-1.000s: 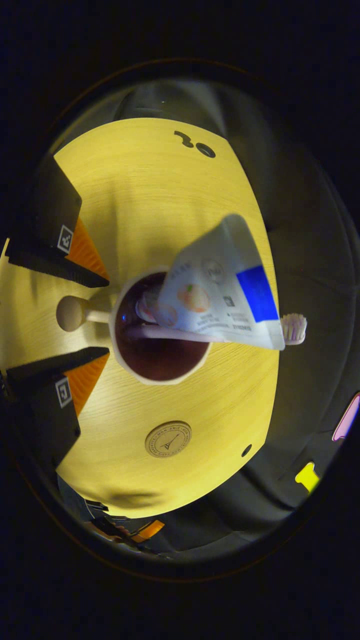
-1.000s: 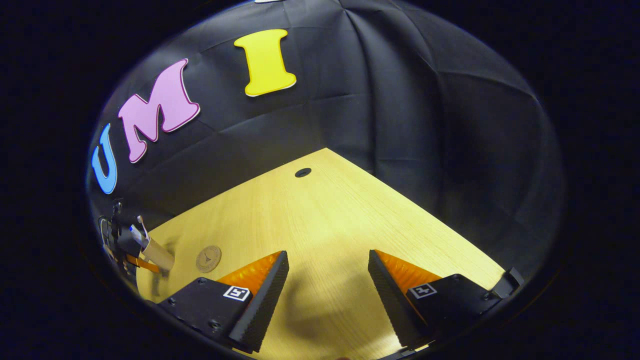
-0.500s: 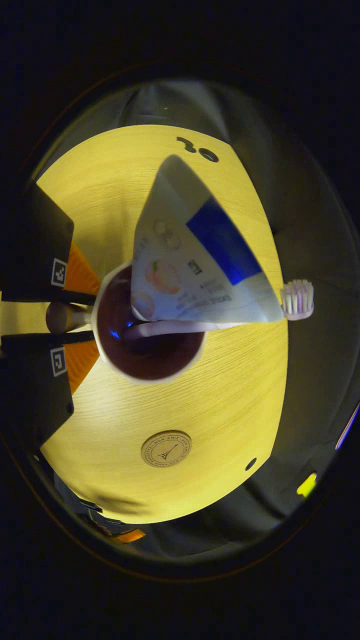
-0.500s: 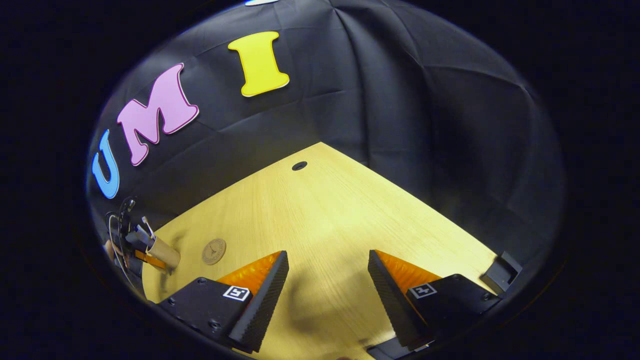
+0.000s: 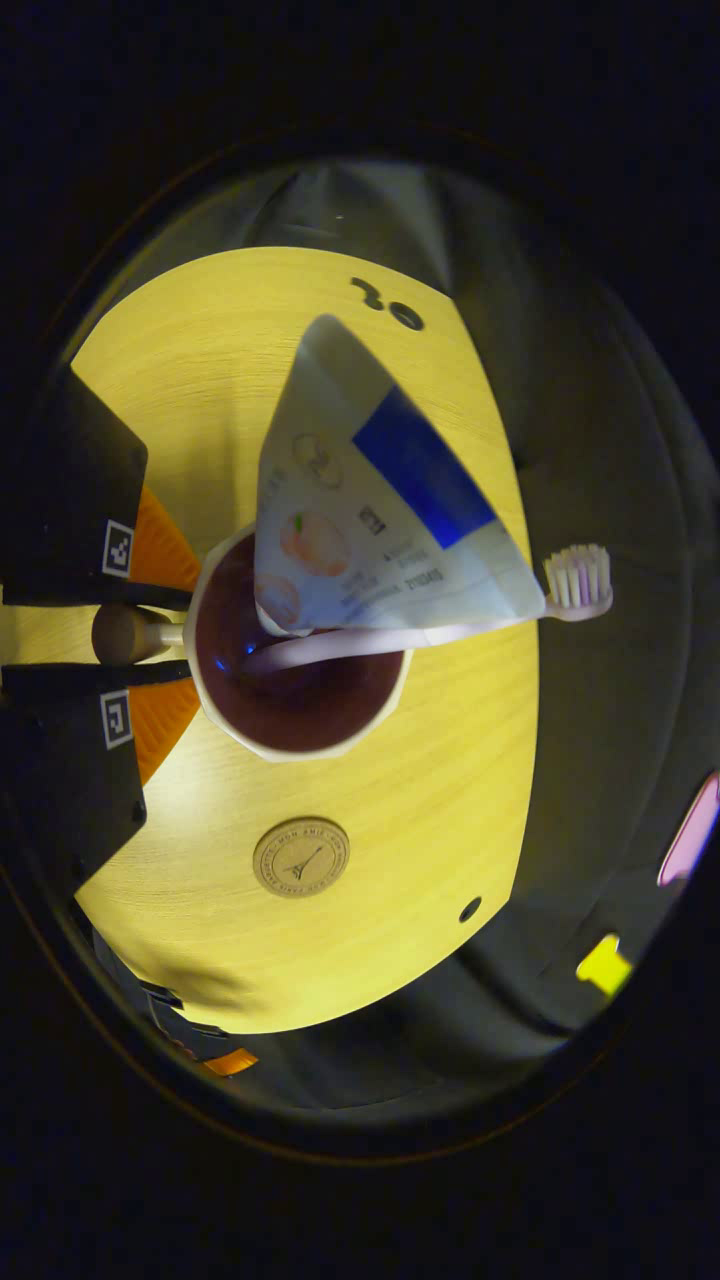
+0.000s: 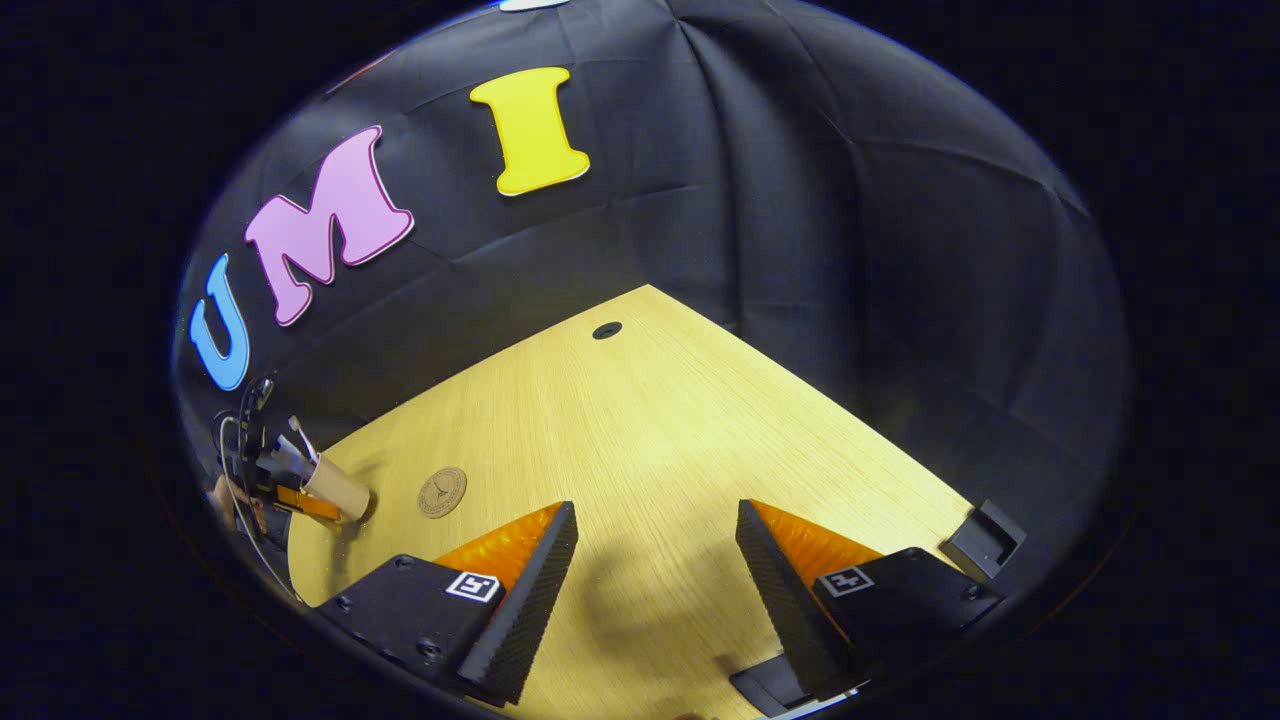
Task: Put the toothbrush and toothpaste on the desktop into the cup, then pick up the cup and place it on the coaster on the desktop.
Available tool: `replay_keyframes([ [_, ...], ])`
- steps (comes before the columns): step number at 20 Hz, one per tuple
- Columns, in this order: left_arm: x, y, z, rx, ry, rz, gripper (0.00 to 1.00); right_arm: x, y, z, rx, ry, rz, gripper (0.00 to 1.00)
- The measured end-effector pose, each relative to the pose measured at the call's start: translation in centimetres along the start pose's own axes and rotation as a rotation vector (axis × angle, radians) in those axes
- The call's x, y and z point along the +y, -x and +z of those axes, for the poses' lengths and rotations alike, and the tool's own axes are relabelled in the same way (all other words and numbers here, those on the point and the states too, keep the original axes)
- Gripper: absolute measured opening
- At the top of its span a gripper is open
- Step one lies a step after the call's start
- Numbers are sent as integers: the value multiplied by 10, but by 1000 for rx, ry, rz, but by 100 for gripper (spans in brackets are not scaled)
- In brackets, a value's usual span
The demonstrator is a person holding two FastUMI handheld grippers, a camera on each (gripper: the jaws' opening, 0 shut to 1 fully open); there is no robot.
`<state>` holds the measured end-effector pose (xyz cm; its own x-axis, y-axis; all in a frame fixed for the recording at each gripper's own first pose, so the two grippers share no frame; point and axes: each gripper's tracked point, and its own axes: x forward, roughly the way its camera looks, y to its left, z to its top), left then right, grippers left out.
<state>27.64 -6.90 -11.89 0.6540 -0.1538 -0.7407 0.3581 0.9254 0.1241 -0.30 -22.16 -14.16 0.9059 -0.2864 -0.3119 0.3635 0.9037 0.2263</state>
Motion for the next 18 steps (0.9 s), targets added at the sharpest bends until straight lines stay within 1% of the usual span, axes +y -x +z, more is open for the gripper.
replay_keyframes([
  [2,-18,4,6,-16,-54,-21,27,1,0,0,0,7,5,98],
  [3,-30,5,9,-18,-70,-37,31,1,0,-1,2,6,8,98],
  [4,-41,3,11,-20,-86,-51,27,2,0,-4,7,2,12,98],
  [11,-105,-10,21,9,-229,-95,27,14,3,-17,18,-15,38,98],
  [14,-126,-18,21,30,-286,-103,27,11,7,-21,16,-7,41,98],
  [18,-149,-26,19,53,-335,-118,27,4,11,-35,35,-24,33,98],
])
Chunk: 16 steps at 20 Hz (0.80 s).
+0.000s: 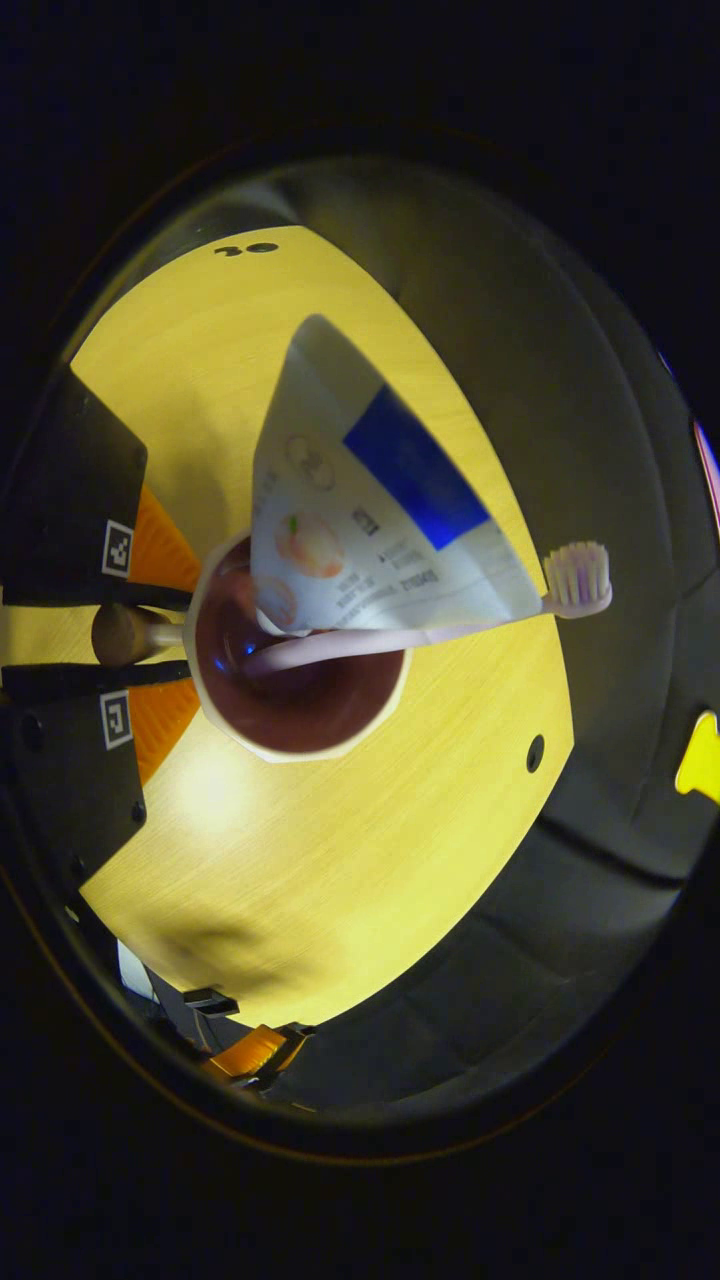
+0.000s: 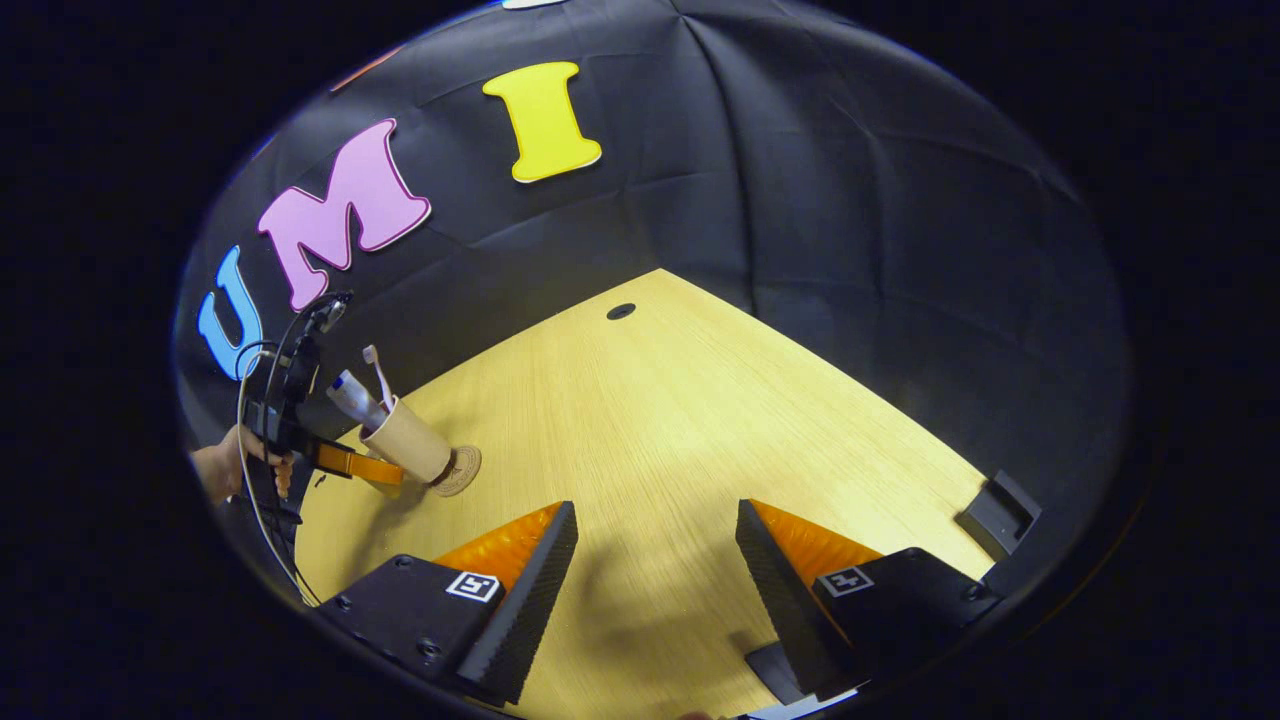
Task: Put the toothbrush and toothpaste on the desktop into the cup, then pick up the cup and place it on the coaster on the desktop.
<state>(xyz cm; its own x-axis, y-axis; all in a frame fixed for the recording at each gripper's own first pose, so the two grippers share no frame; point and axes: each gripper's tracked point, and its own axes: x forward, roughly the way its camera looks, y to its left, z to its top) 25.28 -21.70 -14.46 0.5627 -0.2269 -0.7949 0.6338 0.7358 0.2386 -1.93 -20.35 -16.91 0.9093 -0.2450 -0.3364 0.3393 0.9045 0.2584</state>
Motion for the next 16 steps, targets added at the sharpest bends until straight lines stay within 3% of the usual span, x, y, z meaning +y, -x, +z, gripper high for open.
replay_keyframes([
  [2,-7,-4,2,12,-18,-2,31,-3,2,-6,10,-9,-4,98],
  [4,-12,-8,4,20,-29,-2,27,-4,2,-10,17,-15,-4,98],
  [5,-15,-10,4,23,-33,-3,31,-4,2,-11,19,-17,-4,98],
  [9,-18,-16,3,43,-34,7,27,-8,2,-11,22,-14,-6,98],
  [13,-17,-12,4,33,-28,15,30,-8,2,-11,19,-23,-6,98],
  [14,-17,-9,6,24,-26,15,36,-7,2,-12,19,-24,-3,98],
  [15,-18,-5,8,7,-23,9,29,-5,2,-12,20,-23,0,98],
  [16,-19,0,10,-12,-16,7,43,-3,3,-12,21,-19,4,98],
])
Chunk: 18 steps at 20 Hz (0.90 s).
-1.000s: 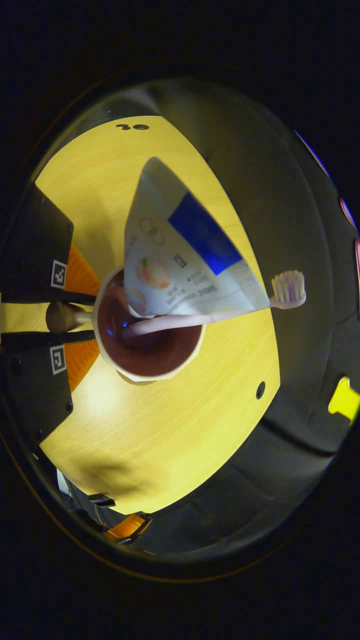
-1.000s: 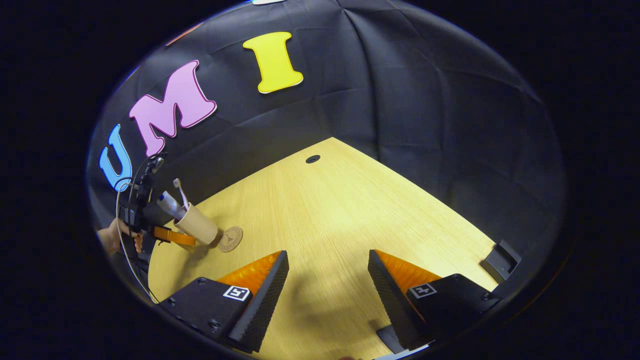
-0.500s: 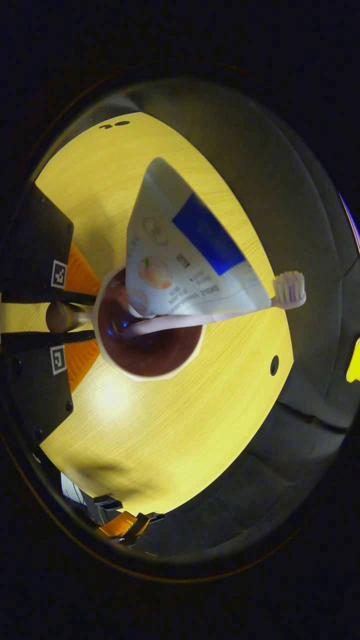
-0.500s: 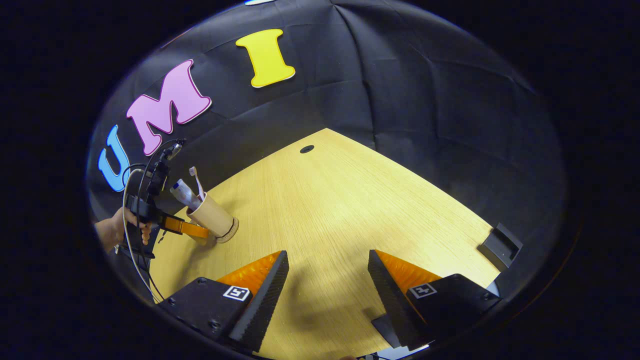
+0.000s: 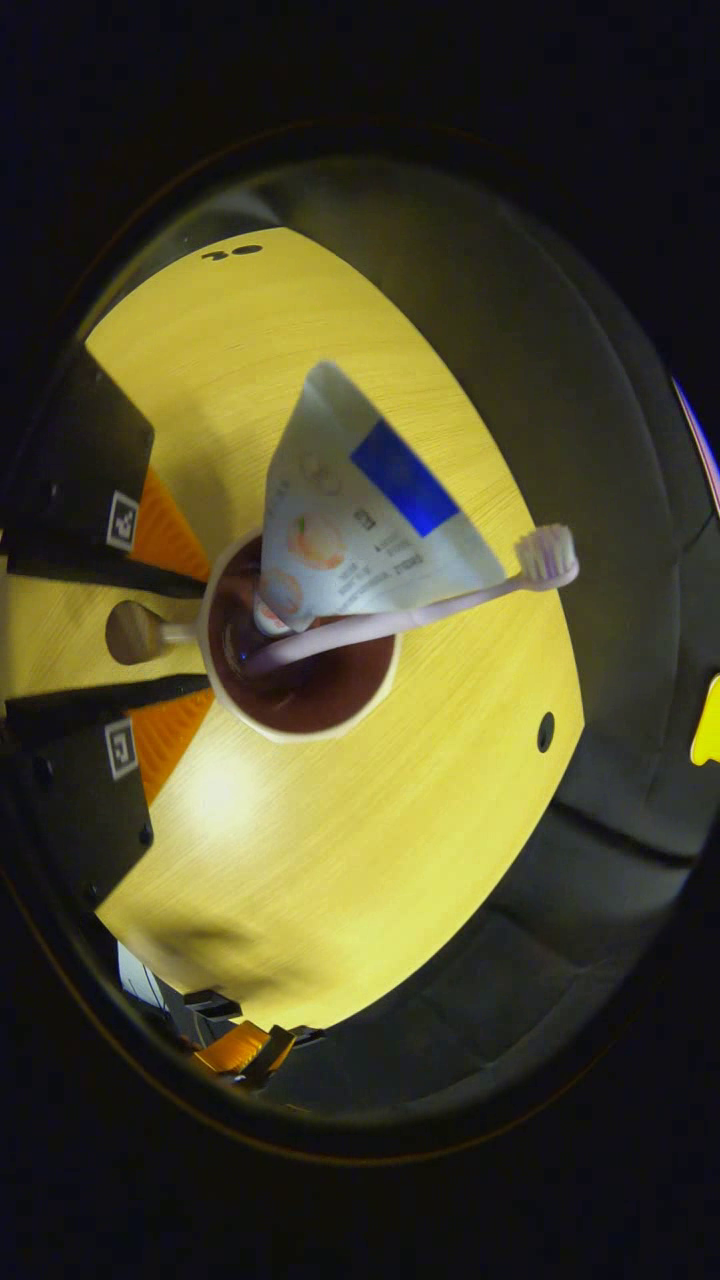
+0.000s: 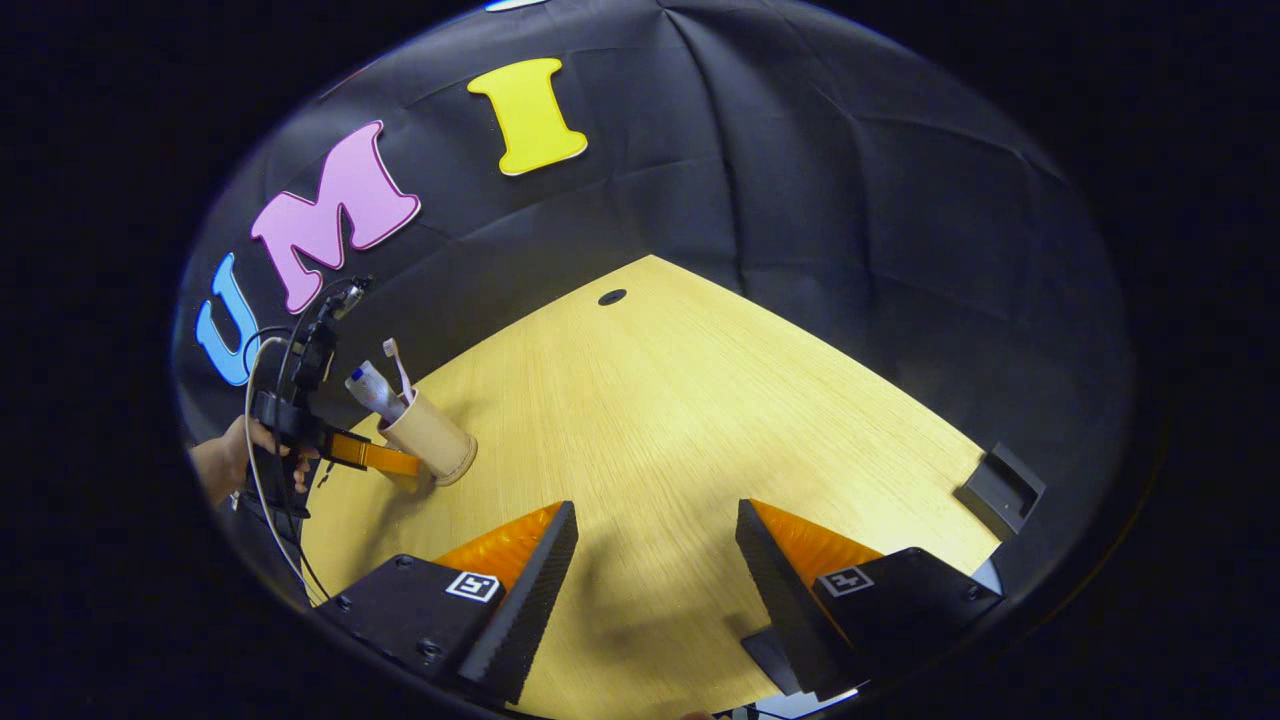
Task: Put the toothbrush and toothpaste on the desktop into the cup, then pick up the cup and place it on the coaster on the desktop.
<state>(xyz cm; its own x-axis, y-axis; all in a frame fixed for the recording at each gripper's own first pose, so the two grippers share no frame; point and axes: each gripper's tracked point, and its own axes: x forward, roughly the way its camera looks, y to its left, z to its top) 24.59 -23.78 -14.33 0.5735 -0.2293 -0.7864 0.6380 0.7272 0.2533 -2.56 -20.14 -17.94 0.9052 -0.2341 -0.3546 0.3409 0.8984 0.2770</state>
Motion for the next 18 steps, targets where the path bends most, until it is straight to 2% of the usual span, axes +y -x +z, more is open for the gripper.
replay_keyframes([
  [1,0,6,0,-19,7,2,51,4,2,2,-2,4,4,98],
  [2,-2,14,0,-38,18,-6,71,8,5,4,-7,9,11,98],
  [4,-6,34,-1,-90,50,-26,95,19,10,11,-20,24,29,98],
  [5,-7,49,1,-136,62,-35,100,25,13,15,-28,35,38,98],
  [7,-1,78,-1,-228,78,-15,99,39,24,23,-44,57,57,98],
  [8,3,96,-3,-270,84,4,96,46,29,26,-50,68,65,98],
  [10,8,136,-12,-367,118,39,100,61,44,34,-65,89,90,98],
  [13,13,199,-31,-568,204,73,99,81,68,43,-102,142,117,98],
  [14,14,219,-43,-637,227,95,96,87,76,43,-108,154,124,98],
  [15,19,237,-58,-693,254,140,100,94,84,43,-114,157,131,98],
  [16,21,249,-76,-745,280,190,99,102,94,42,-123,158,140,98],
  [18,18,275,-116,-830,305,243,98,115,113,40,-147,178,151,98],
])
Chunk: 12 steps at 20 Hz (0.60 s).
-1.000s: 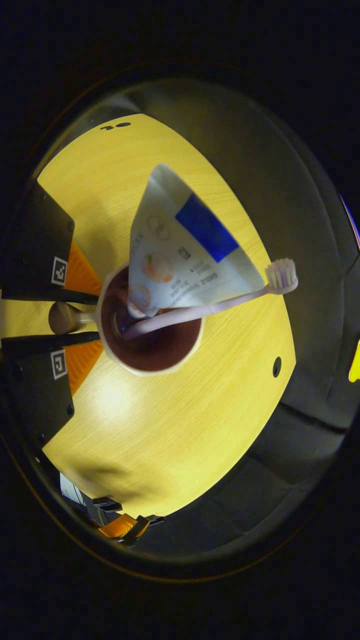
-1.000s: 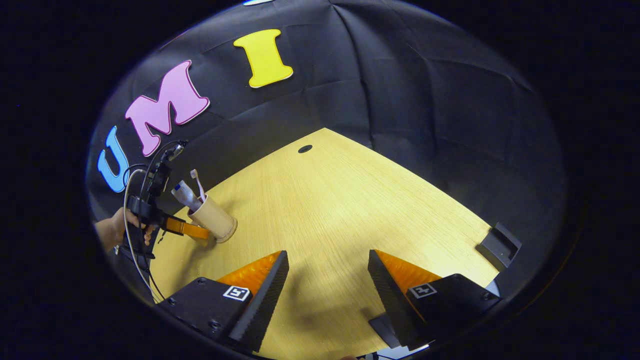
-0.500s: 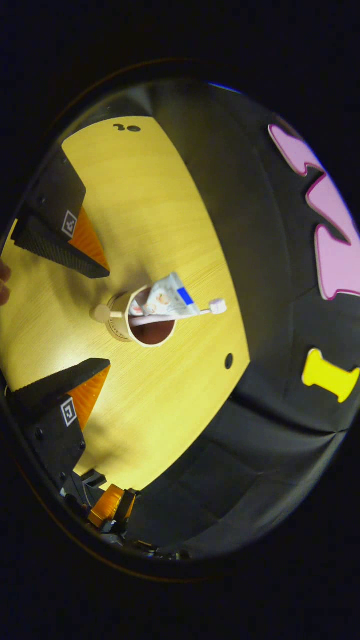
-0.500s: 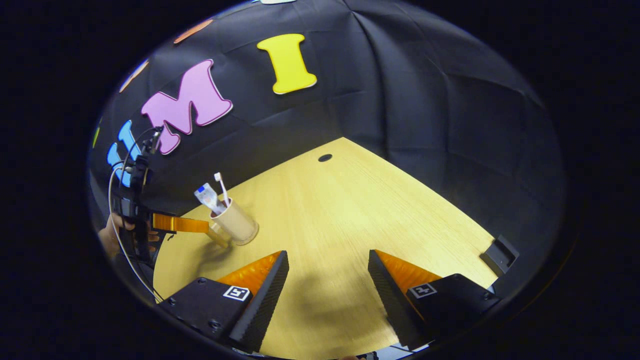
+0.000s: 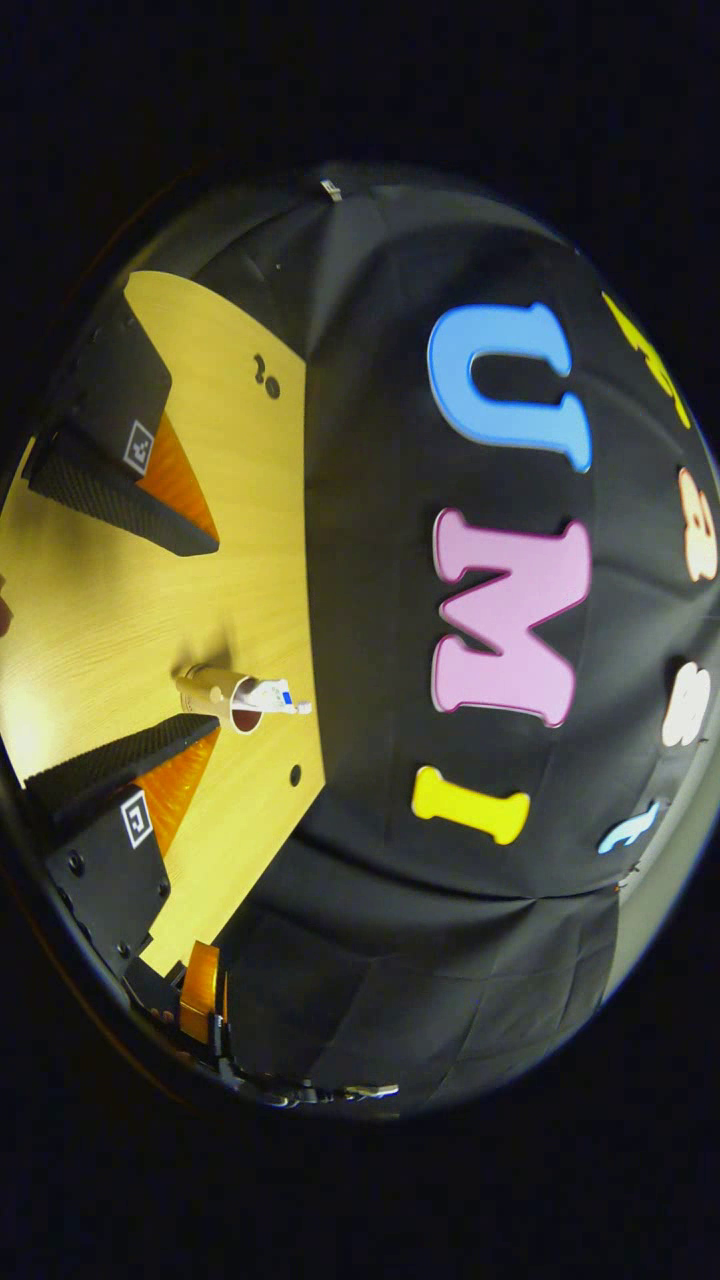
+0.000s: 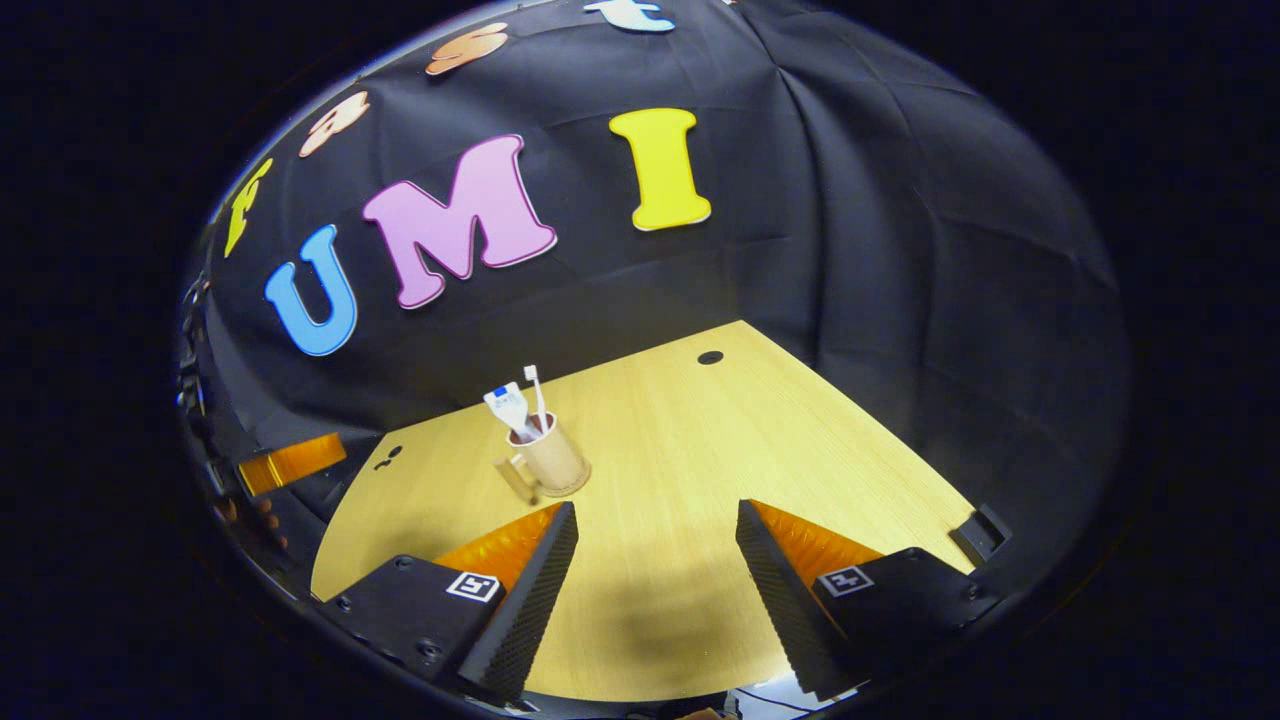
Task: Put the toothbrush and toothpaste on the desktop into the cup, then pick up the cup and place it on the coaster on the desktop.
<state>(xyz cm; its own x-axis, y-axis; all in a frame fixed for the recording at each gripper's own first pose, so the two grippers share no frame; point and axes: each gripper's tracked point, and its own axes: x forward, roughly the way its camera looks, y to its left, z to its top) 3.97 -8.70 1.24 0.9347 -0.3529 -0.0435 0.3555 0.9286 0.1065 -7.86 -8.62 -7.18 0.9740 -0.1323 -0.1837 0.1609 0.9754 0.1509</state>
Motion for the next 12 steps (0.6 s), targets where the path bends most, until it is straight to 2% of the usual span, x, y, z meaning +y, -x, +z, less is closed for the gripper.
replay_keyframes([
  [2,6,42,-12,-47,3,27,97,18,18,-1,-20,39,22,98],
  [5,11,90,-26,-79,37,54,98,46,40,-21,15,91,86,98],
  [12,18,155,-41,-140,84,96,98,84,85,-54,33,165,151,98],
])
